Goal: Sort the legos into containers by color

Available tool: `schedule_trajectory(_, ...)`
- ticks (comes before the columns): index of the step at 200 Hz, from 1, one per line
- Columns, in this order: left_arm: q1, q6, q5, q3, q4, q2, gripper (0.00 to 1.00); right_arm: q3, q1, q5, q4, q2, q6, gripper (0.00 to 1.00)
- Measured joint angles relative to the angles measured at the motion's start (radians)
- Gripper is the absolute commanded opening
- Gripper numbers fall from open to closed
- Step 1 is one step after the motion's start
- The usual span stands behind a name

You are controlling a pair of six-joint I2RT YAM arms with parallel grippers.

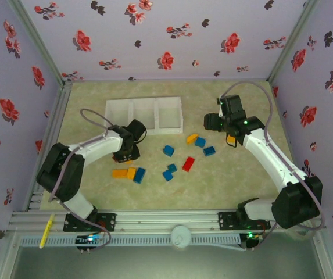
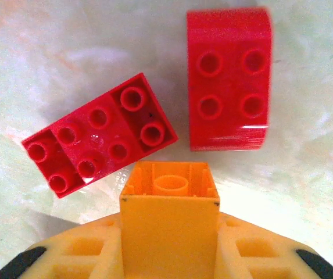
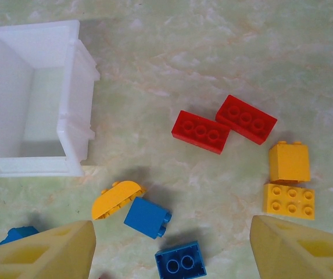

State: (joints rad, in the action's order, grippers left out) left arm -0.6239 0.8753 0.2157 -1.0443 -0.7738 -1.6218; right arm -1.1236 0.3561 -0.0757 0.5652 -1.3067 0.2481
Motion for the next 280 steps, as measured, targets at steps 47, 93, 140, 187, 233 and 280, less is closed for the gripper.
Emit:
schedule_trajectory(47, 0.011, -0.102, 0.076, -0.182, -0.064, 0.037, 0.22, 0.006, 0.000, 0.000, 0.002, 0.004, 0.000, 0.70)
schedule_trajectory(93, 0.100, -0.319, 0.107, -0.395, -0.071, -0.049, 0.21, 0.026, 0.005, 0.000, 0.005, 0.025, 0.015, 0.70)
schedule_trajectory(140, 0.245, -0.479, 0.087, -0.555, -0.038, -0.243, 0.20, 0.061, 0.016, 0.000, 0.006, 0.055, 0.027, 0.69)
schedule_trajectory(187, 0.340, -0.563, 0.015, -0.699, -0.005, -0.412, 0.31, 0.077, 0.050, 0.000, 0.005, 0.066, 0.042, 0.69)
schedule_trajectory(233, 0.344, -0.595, -0.029, -0.742, 0.006, -0.456, 0.47, 0.079, 0.072, -0.008, 0.006, 0.066, 0.029, 0.70)
schedule_trajectory(280, 0.343, -0.598, -0.050, -0.648, 0.044, -0.357, 0.56, 0.079, 0.097, -0.006, 0.005, 0.069, -0.005, 0.70)
